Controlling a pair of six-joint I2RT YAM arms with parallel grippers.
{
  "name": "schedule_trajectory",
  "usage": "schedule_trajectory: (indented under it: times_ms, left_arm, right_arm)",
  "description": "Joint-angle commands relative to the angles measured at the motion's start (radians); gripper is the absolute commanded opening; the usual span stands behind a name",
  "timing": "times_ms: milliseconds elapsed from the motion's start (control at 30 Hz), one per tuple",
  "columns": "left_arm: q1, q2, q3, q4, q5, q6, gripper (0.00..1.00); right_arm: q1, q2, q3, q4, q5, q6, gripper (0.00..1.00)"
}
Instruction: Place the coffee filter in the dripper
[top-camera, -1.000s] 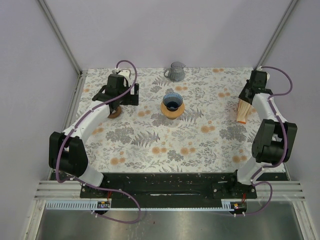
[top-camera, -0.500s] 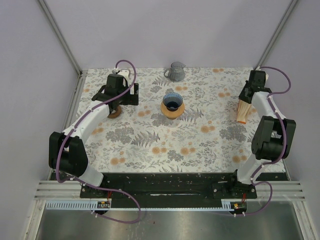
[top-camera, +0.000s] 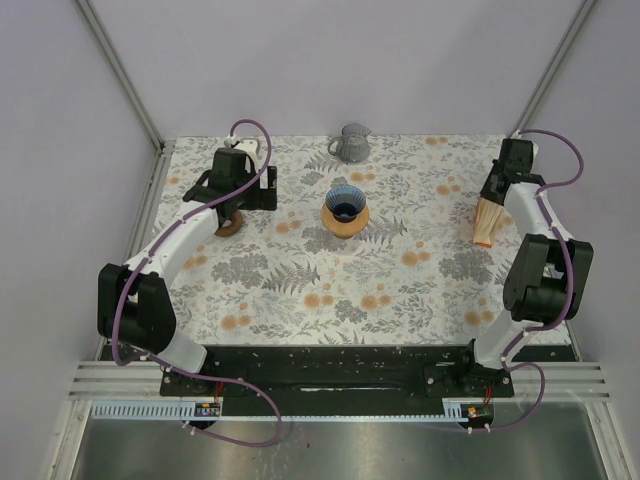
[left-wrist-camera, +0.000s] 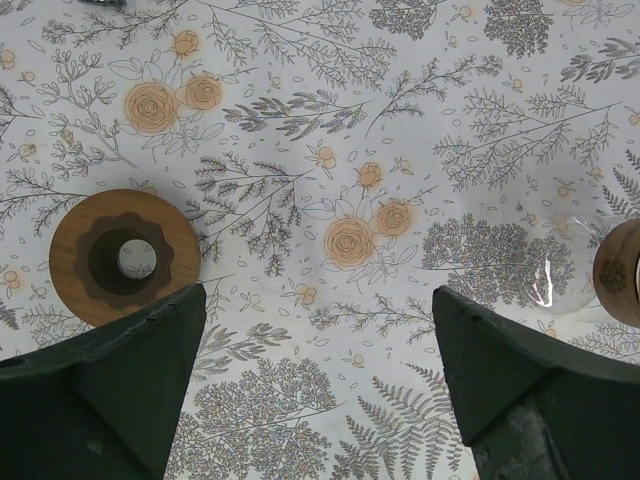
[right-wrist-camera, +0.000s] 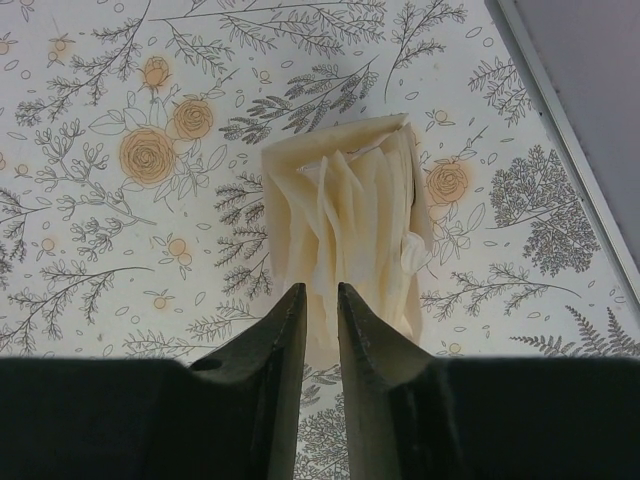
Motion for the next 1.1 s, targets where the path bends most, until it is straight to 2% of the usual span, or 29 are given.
schedule_trajectory:
  times_ms: [0, 333, 700, 933, 1067]
  left_arm:
    - [0.012, -0.012, 0.013, 0.028, 0.017, -0.013, 0.99]
    - [0.02, 0.0, 0.026, 0.015, 0.051, -0.024, 0.99]
    - [0.024, 0.003, 0.027, 0.014, 0.057, -0.028, 0.99]
    - [0.024, 0.001, 0.03, 0.008, 0.063, -0.03, 0.99]
    - [0.029, 0.0, 0.03, 0.009, 0.063, -0.03, 0.99]
  right_arm:
    - [0.003, 0.009, 0.072, 0.0, -0.002, -0.017, 0.27]
    - [0.003, 0.058, 0.106, -0.026, 0.007, -0.037, 0.25]
    - [0.024, -0.023, 0.094, -0.014, -0.002, -0.033, 0.25]
    - [0.024, 0.011, 0.132, -0.041, -0.03, 0.004, 0.25]
    - [0.026, -0.012, 0.1, -0.041, -0.048, 0.015, 0.26]
